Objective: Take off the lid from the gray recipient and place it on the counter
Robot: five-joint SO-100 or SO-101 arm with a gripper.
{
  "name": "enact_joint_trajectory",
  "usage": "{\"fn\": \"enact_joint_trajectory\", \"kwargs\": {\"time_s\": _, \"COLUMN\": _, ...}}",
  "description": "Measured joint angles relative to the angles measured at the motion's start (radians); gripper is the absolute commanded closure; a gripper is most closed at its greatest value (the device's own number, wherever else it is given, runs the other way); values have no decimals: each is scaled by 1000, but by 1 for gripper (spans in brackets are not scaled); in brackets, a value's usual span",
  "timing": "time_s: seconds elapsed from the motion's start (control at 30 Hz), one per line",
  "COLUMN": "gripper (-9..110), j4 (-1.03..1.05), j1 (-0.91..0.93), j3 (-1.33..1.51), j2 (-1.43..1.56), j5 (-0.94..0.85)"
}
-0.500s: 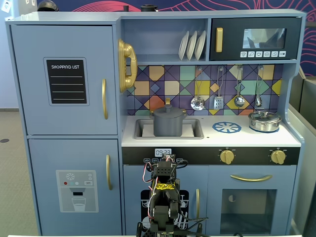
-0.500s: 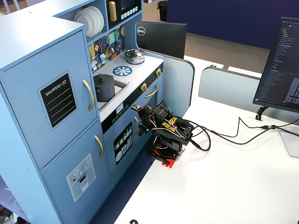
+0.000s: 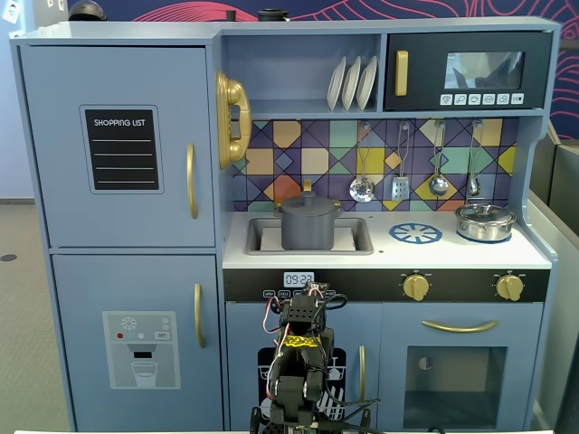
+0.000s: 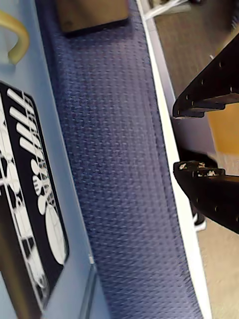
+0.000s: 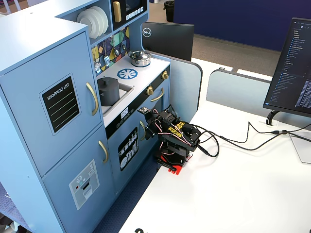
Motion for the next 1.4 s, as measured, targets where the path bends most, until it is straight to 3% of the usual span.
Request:
{"fn": "enact_joint_trajectory", "kwargs": {"time_s": 0.33, "gripper": 98, "j4": -360, "j1": -121, "j3": -535, "j2": -225, "j5": -48}}
{"fn": "enact_joint_trajectory", "kwargs": {"time_s": 0.47, "gripper": 89, "j4": -655, "j1": -147, "j3": -598, "j2": -256, "j5": -101}}
{"fn": "enact_joint_trajectory", "kwargs": {"time_s": 0.67, "gripper": 82, "j4": -890, "j1": -135, "j3": -614, "j2": -305, "j5": -130}}
{"fn": "enact_joint_trajectory", "kwargs": {"time_s": 0.9, "gripper": 82, "j4": -1063, "j1": -92, "j3": -629, "j2": -411, "j5": -146}}
{"fn": "enact_joint_trajectory", "kwargs": {"time_s": 1.4, "gripper": 84, "j4": -1210, "j1": -64, "j3": -752, "j2": -683, "j5": -152}}
